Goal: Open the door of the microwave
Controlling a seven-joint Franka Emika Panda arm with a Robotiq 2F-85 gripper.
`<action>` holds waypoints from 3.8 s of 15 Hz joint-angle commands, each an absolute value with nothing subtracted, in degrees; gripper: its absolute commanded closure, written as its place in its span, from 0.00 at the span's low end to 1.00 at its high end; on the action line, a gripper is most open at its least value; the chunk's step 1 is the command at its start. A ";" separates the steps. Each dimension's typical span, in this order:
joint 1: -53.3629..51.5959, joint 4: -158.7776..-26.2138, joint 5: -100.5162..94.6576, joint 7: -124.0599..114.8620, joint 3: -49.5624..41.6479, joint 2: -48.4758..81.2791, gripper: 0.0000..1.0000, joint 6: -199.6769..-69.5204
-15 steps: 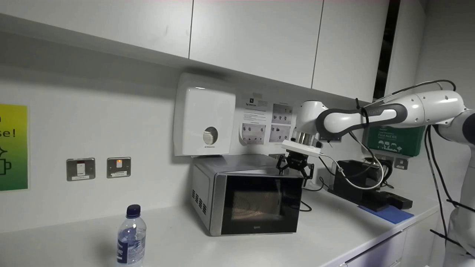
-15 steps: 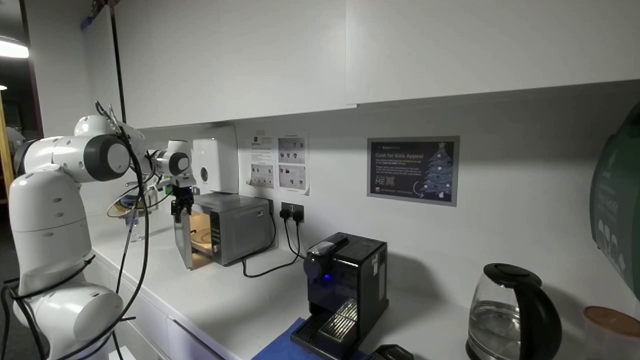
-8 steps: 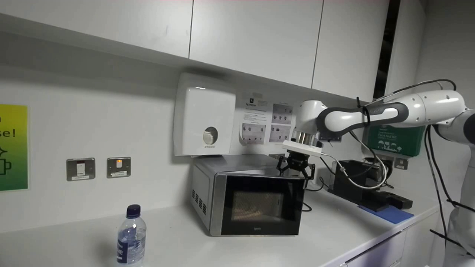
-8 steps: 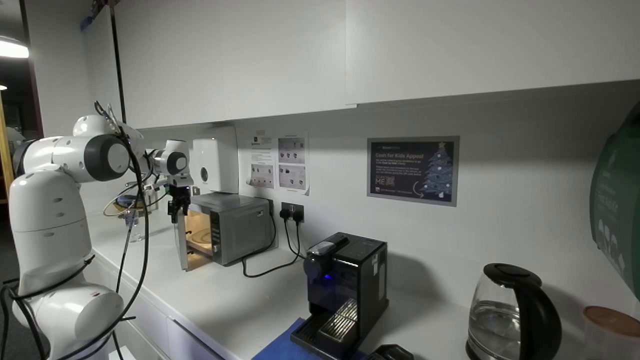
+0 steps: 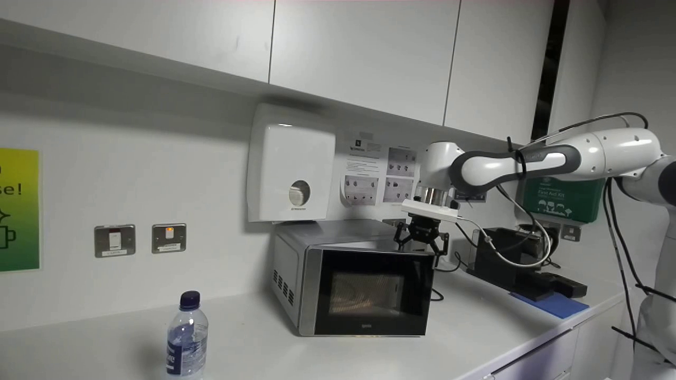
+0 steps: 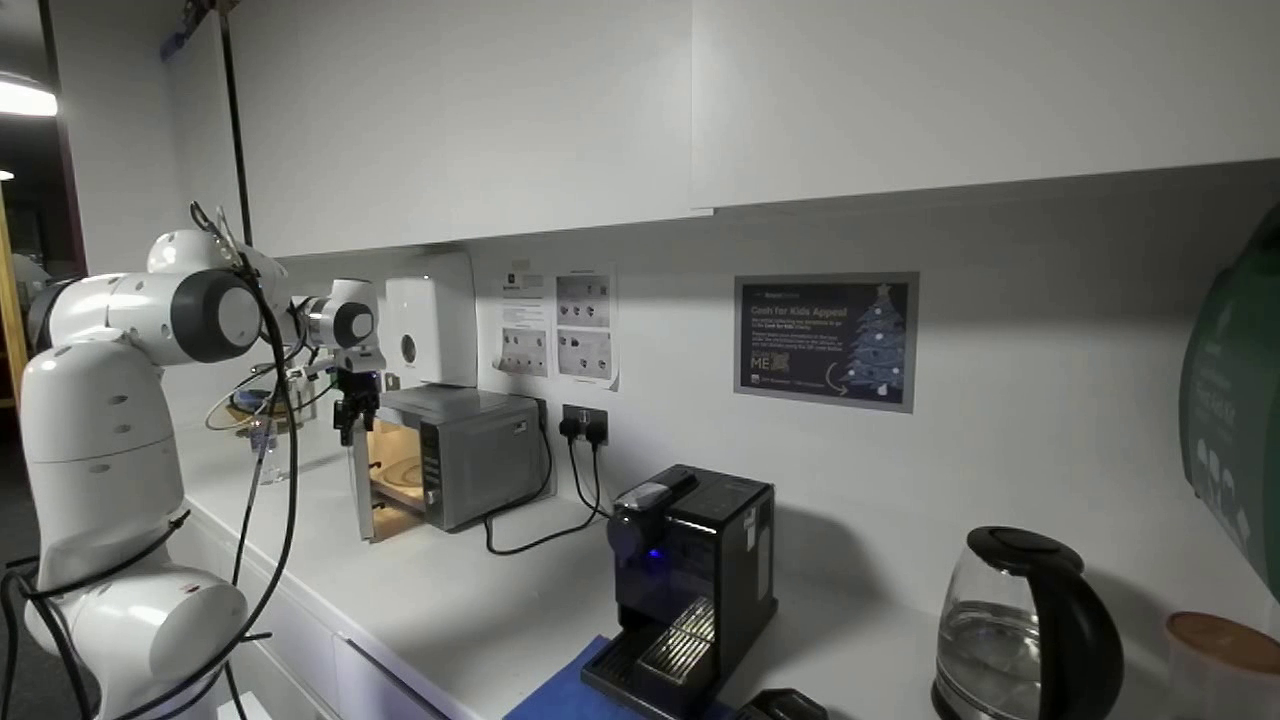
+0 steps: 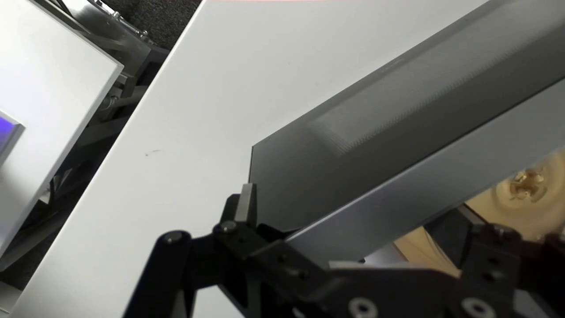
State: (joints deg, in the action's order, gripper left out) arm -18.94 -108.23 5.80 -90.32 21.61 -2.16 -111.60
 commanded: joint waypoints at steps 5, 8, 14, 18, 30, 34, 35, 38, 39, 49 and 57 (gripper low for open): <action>-19.68 -104.84 6.78 -91.56 21.64 -2.08 0.00 -107.57; -19.90 -104.17 6.29 -92.73 21.71 -2.16 0.00 -106.97; -20.03 -102.01 6.01 -93.18 21.75 -2.09 0.00 -105.64; -20.13 -100.92 6.50 -92.92 21.71 -2.01 0.00 -105.68; -18.45 -103.79 6.89 -72.47 19.20 -6.03 0.00 -110.74; -18.07 -105.29 7.64 -64.40 17.98 -6.40 0.00 -112.18; -18.07 -105.78 8.18 -61.64 17.77 -6.27 0.00 -112.90; -17.79 -107.82 9.38 -55.34 17.49 -5.98 0.00 -115.31; -17.73 -108.41 10.08 -53.43 17.42 -5.86 0.00 -116.01; -17.38 -112.37 15.29 -43.64 17.44 -5.91 0.00 -117.69; -17.45 -113.18 18.63 -42.45 17.51 -5.39 0.00 -117.29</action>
State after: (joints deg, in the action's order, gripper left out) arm -17.87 -111.41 16.04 -44.97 17.57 -4.08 -115.82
